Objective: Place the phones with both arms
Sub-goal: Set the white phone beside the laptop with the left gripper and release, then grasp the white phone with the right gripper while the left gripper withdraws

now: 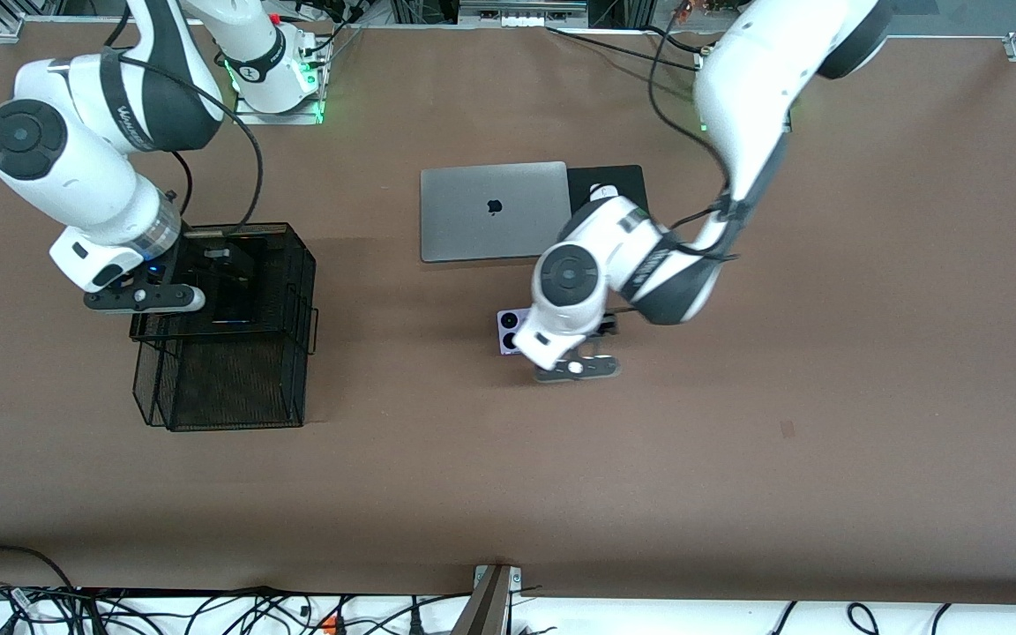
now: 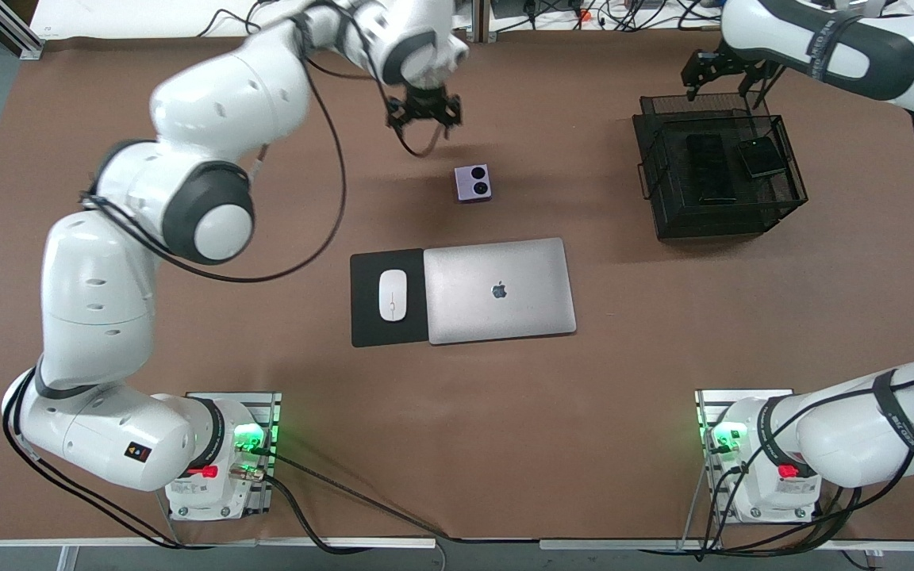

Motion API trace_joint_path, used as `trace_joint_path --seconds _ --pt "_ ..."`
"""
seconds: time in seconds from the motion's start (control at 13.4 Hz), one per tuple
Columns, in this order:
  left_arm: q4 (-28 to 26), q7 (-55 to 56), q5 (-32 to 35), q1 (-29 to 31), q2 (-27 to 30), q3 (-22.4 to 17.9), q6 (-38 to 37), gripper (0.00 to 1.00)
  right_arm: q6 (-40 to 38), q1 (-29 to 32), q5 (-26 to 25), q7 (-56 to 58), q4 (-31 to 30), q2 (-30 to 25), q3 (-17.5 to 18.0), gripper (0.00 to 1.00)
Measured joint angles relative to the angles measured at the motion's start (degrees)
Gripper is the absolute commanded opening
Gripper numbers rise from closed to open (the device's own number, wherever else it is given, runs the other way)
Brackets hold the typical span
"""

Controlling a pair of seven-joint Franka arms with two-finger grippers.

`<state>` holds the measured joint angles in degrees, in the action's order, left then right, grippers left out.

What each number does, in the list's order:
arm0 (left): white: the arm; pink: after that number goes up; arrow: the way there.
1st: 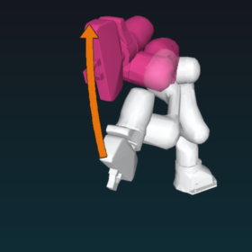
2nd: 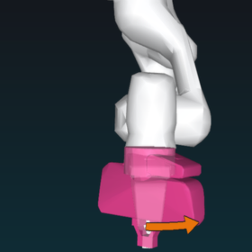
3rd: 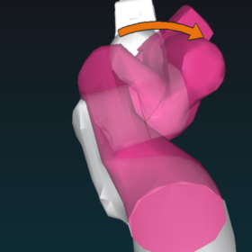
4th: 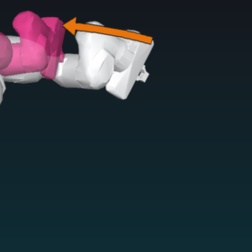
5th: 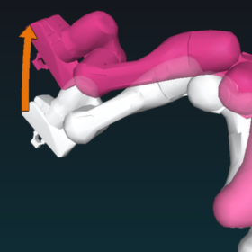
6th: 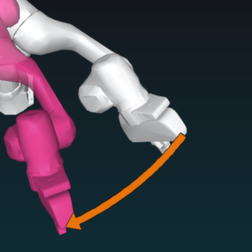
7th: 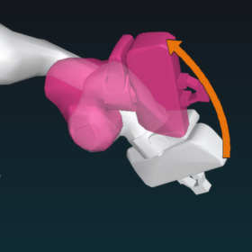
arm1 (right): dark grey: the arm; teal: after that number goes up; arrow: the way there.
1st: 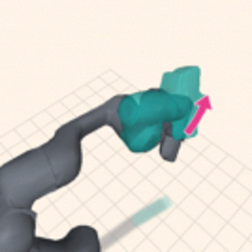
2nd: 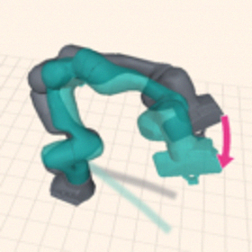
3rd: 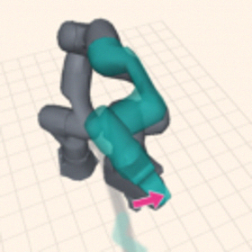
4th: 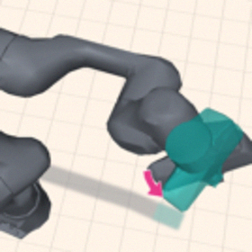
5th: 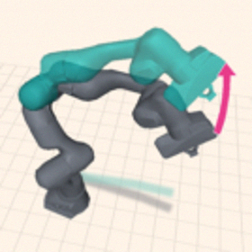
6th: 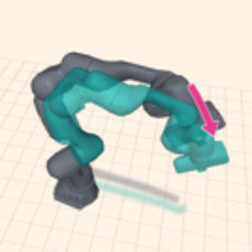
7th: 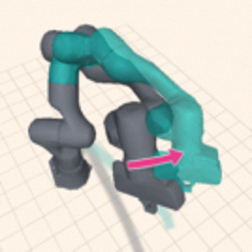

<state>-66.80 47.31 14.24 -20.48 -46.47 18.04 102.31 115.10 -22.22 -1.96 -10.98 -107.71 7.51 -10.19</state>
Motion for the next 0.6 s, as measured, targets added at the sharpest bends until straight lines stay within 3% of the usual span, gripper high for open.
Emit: trace_joint_path --seconds 0.3,0.6 --pt "0.0 -7.5 0.0 9.2 6.9 -0.1 -9.4 1.0 0.1 -1.2 1.8 -13.8 8.1 7.2 6.4 1.0" --pt "0.0 -25.1 0.0 20.1 11.5 -0.1 -13.3 1.0 0.3 -9.4 1.9 -31.7 20.0 18.7 7.9 1.0"
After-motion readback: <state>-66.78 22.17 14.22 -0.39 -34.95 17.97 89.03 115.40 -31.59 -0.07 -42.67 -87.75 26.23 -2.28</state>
